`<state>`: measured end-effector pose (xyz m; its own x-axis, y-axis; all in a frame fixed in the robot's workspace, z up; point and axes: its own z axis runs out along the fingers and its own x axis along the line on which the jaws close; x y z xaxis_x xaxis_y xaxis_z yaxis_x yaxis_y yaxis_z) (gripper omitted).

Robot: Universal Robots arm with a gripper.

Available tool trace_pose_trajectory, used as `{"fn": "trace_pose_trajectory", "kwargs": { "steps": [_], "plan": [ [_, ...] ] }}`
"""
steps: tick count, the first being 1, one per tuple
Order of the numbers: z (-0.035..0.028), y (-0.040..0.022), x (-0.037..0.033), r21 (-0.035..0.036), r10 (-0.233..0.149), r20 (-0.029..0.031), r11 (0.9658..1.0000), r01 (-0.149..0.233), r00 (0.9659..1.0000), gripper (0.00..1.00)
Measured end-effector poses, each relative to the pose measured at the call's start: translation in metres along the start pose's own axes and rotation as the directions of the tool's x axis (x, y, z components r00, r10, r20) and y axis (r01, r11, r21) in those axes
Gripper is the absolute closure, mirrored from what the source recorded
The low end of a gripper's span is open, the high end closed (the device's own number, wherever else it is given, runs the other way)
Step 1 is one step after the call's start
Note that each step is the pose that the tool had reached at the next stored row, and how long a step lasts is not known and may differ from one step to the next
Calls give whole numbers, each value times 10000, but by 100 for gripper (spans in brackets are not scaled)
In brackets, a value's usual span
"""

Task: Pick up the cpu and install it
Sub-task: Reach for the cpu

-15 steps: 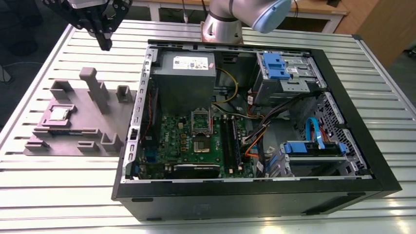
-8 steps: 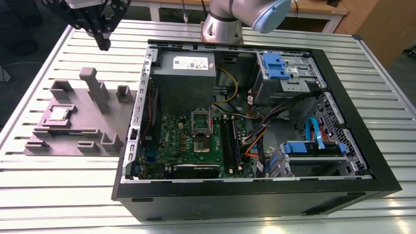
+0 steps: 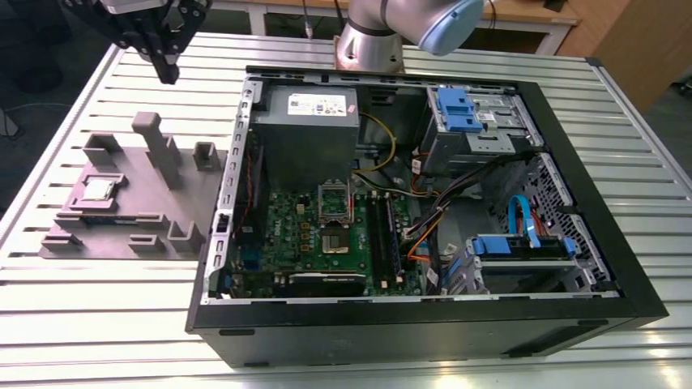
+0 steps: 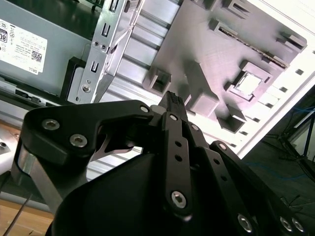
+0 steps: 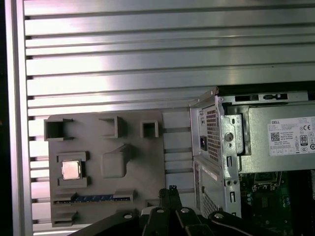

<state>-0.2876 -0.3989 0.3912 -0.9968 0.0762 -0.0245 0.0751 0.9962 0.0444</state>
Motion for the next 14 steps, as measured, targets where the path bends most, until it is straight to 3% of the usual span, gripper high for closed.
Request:
{"fn": "trace_pose_trajectory", "kwargs": {
  "steps": [14],
  "plan": [
    [0, -3, 39, 0, 0, 0, 10000, 0, 10000, 90]
  ]
}}
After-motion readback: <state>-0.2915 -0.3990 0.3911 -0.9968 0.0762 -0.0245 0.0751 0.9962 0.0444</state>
